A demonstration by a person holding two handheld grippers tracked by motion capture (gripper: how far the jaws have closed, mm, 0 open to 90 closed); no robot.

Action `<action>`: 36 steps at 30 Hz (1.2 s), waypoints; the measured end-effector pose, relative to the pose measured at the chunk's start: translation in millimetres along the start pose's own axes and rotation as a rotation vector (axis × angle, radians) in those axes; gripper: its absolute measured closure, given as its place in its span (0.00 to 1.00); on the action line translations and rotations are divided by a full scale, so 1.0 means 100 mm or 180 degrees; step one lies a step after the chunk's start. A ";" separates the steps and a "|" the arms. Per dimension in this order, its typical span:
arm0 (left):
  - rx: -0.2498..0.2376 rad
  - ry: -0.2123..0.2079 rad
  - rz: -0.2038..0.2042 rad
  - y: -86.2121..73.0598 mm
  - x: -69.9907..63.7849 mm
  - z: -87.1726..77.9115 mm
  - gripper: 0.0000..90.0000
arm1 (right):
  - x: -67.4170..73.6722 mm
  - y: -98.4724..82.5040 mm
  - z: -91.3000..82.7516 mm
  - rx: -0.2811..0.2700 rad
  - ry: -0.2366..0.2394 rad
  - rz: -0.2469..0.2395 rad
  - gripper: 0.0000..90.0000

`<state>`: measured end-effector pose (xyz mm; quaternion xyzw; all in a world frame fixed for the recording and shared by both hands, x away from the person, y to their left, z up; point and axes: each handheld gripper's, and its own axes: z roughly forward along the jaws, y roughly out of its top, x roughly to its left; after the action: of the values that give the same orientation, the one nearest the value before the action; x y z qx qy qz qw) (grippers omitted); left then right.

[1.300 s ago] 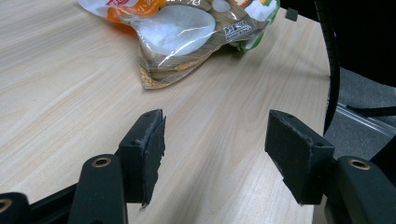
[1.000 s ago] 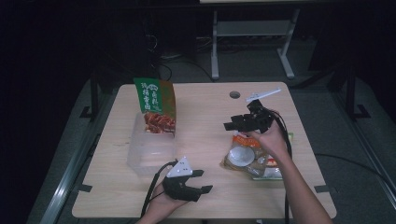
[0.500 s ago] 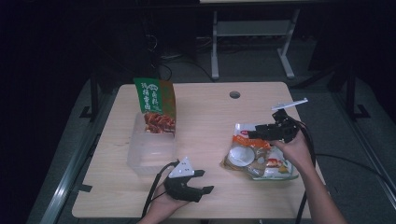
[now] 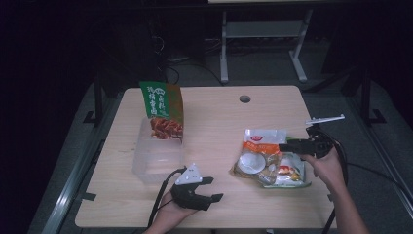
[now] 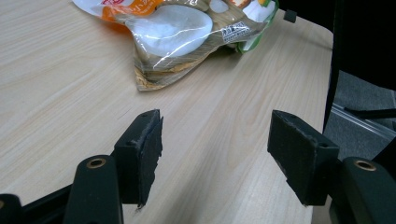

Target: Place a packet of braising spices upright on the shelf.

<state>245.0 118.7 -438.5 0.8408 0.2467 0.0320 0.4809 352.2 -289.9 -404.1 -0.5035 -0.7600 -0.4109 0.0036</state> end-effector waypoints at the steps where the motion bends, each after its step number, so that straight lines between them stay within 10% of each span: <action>1: 0.0000 0.0000 0.0000 0.00 0.00 0.00 0.39 | -0.02 -0.01 0.01 0.0016 0.0002 0.0033 0.46; 12: -0.0004 -0.0012 -0.0010 0.00 -0.02 0.02 0.38 | -0.14 -0.04 0.27 0.0168 0.0032 0.0194 0.49; 24: -0.0002 -0.0001 0.0001 0.00 -0.03 0.02 0.38 | -0.16 0.01 0.46 0.0198 0.0216 0.0416 0.84; 36: -0.0038 0.0033 -0.0086 0.00 0.01 0.00 0.38 | 0.14 0.09 0.37 0.0228 0.0211 0.0025 0.99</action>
<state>246.3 119.0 -439.0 0.8343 0.2603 0.0313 0.4849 367.6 -254.8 -416.8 -0.4921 -0.7717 -0.3999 0.0484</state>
